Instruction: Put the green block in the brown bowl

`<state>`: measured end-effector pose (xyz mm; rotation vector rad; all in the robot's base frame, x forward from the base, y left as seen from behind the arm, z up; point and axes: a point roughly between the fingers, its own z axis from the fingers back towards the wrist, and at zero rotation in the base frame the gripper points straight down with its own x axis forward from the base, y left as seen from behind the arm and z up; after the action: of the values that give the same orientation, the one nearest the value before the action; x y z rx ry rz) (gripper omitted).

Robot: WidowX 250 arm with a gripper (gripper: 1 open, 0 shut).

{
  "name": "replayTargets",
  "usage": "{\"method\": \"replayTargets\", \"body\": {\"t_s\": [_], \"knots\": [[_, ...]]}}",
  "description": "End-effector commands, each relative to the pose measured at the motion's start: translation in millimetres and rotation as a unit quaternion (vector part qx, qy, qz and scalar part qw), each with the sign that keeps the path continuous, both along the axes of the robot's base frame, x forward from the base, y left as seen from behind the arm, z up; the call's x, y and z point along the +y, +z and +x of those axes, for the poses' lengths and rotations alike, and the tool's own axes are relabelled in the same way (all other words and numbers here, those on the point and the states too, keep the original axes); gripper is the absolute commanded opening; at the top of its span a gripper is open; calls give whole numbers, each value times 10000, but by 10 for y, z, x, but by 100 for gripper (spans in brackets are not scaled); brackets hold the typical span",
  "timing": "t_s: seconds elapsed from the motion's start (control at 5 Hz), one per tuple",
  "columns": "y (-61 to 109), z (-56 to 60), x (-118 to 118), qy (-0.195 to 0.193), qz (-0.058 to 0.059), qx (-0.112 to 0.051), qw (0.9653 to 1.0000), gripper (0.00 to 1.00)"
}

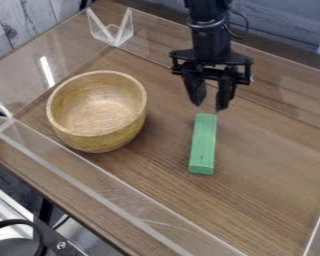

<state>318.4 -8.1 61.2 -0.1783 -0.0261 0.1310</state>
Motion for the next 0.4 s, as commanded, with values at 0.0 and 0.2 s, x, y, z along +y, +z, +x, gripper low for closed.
{"method": "replayTargets", "body": {"t_s": [0.0,0.2], "knots": [[106,81,-13,-37,48,-237,9997,100],[8,53,-29,-43,104,-149,9998,100]]}}
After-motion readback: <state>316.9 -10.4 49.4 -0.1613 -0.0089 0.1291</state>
